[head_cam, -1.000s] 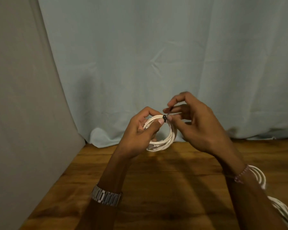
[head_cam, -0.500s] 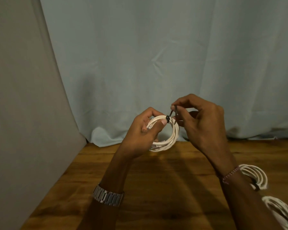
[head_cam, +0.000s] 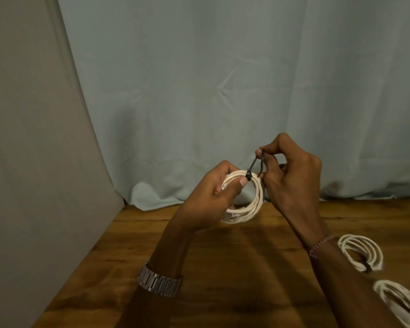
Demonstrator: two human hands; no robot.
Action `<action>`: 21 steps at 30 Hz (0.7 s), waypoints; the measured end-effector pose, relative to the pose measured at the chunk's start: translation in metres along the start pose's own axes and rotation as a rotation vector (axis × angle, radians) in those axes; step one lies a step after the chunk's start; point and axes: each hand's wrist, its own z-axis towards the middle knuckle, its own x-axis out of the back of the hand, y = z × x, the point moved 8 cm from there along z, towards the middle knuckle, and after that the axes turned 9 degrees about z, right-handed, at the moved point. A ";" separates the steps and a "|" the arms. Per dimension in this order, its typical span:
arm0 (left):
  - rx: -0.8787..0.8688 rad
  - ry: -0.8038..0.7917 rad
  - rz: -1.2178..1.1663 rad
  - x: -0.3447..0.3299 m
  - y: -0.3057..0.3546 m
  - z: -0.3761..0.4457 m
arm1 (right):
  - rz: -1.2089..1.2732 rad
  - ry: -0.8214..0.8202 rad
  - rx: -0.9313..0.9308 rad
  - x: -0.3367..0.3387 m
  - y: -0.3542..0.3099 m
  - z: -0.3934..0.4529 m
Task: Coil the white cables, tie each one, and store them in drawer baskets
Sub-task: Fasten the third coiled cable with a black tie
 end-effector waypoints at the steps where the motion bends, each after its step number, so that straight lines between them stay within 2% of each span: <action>1: -0.003 0.001 0.002 0.000 0.000 0.000 | 0.001 0.006 -0.003 0.000 0.000 -0.001; 4: 0.001 0.012 -0.027 0.003 -0.001 0.000 | 0.061 -0.018 -0.036 -0.001 -0.002 -0.001; 9: 0.018 0.104 -0.050 0.014 -0.007 0.002 | 0.239 -0.173 -0.142 -0.008 -0.006 0.001; 16: 0.081 0.247 -0.036 0.028 -0.013 0.002 | 0.153 -0.288 -0.115 -0.019 -0.021 -0.006; 21: 0.163 0.278 -0.074 0.032 -0.019 0.000 | 0.068 -0.306 -0.029 -0.024 -0.027 -0.010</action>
